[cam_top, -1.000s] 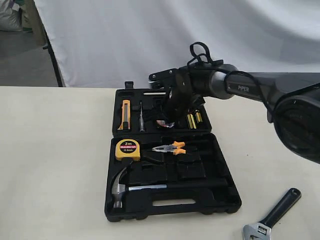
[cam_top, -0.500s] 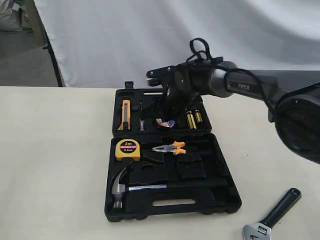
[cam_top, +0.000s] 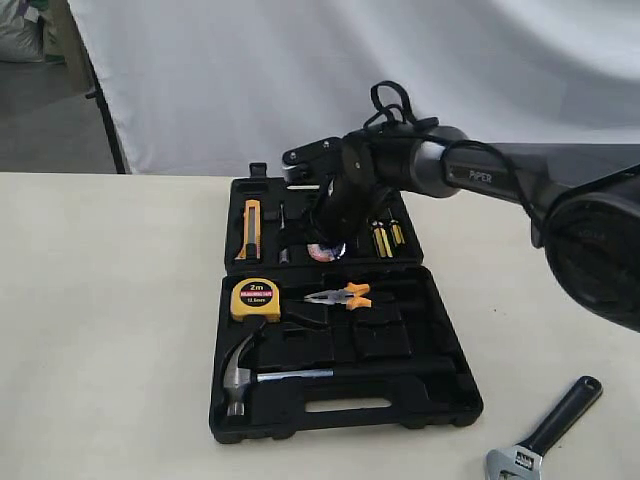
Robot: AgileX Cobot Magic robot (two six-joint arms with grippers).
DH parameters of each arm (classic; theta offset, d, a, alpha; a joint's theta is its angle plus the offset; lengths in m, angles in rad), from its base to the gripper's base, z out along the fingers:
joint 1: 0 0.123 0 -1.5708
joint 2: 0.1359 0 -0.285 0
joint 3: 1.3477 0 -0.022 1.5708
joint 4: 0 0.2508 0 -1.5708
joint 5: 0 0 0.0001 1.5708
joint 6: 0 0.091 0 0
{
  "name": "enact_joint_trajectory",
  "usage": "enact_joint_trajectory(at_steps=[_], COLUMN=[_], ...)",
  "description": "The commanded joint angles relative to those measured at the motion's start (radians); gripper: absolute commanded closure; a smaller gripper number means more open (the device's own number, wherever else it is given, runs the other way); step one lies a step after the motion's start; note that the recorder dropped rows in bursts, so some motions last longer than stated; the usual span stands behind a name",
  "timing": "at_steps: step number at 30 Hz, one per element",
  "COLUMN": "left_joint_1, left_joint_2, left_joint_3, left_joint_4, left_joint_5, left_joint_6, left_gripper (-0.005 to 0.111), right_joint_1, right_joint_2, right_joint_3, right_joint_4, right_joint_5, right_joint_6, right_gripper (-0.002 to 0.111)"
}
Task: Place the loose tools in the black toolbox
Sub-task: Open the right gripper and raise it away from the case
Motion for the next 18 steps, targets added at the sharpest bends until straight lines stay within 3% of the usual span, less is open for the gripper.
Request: enact_joint_trajectory(at_steps=[1, 7, 18], left_joint_1=[0.025, 0.025, 0.025], left_joint_2=[-0.003, -0.003, -0.003], left_joint_3=[-0.003, -0.003, -0.003], left_joint_4=[0.004, 0.004, 0.004], left_joint_5=[-0.007, -0.007, -0.007], left_joint_6=[-0.005, -0.005, -0.005], left_gripper=[0.106, 0.106, 0.106], right_joint_1=[-0.002, -0.002, -0.002], right_joint_2=[-0.111, -0.256, -0.536], right_joint_3=[0.003, 0.052, 0.38], right_joint_4=[-0.063, -0.1, -0.197], right_joint_5=[0.065, 0.164, 0.255], right_joint_6=[-0.01, -0.01, -0.017], right_gripper=[0.109, 0.109, 0.109])
